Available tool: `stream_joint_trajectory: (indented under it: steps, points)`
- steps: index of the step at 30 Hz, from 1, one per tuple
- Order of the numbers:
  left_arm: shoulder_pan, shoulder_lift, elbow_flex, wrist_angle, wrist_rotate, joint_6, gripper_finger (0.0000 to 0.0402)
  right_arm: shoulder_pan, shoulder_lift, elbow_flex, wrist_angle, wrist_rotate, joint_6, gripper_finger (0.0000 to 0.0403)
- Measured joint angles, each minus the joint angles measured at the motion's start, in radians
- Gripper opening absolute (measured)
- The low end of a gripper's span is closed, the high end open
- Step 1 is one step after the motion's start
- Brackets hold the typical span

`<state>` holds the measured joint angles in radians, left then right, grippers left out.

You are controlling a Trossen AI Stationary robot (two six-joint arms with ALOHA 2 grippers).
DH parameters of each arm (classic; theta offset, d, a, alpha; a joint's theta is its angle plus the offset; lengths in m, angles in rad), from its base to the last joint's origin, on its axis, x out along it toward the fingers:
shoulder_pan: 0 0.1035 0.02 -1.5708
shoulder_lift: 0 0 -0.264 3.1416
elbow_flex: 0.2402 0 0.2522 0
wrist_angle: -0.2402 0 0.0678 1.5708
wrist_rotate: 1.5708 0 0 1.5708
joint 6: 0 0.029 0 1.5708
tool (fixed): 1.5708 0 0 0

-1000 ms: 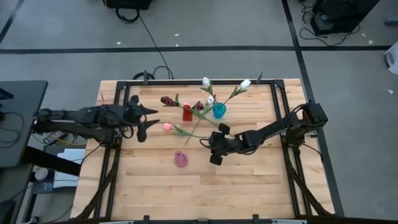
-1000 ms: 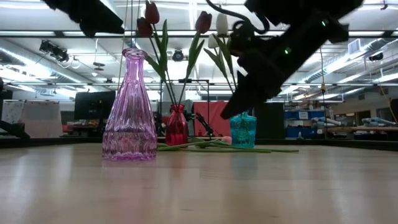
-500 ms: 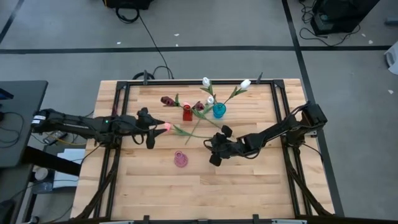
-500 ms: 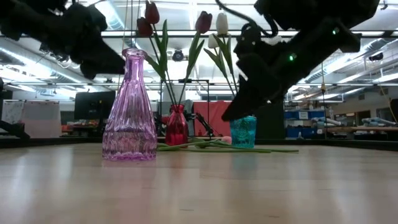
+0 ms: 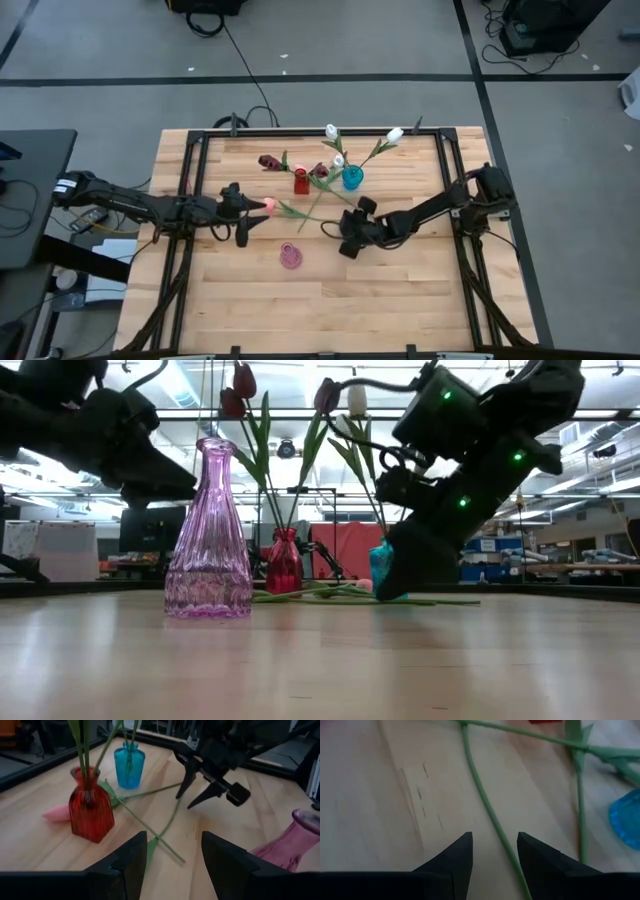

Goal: Sort flowers into vase by color
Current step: Put the left pink flower into the pink vase

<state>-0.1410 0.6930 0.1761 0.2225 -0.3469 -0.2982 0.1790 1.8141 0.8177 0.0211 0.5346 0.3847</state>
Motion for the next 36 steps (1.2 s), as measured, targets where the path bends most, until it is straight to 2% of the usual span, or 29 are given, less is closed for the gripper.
stream_joint_trajectory:
  steps: [7, 12, 16, 22, 28, 36]
  points:
    - [-0.027, 0.000, -0.043, 0.057, 0.002, -0.025, 0.0193, -0.059, 0.000, -0.019, 0.008, -0.054, -0.018, 0.0165]
    - [-0.049, 0.000, -0.050, 0.066, 0.002, -0.022, 0.0193, -0.081, -0.006, -0.060, 0.038, -0.139, 0.012, 0.0162]
    - [-0.063, 0.000, -0.050, 0.074, 0.009, -0.022, 0.0193, -0.087, -0.007, -0.068, 0.038, -0.212, 0.019, 0.0126]
    - [-0.083, 0.000, -0.050, 0.110, 0.026, -0.024, 0.0193, -0.068, -0.008, -0.066, 0.028, -0.304, 0.035, 0.0018]
    - [-0.085, 0.002, -0.050, 0.131, 0.054, -0.031, 0.0193, -0.020, -0.044, -0.060, -0.006, -0.349, 0.151, 0.0006]
    - [-0.085, 0.002, -0.050, 0.172, 0.084, -0.047, 0.0193, 0.084, -0.224, -0.031, -0.110, -0.363, 0.188, 0.0002]
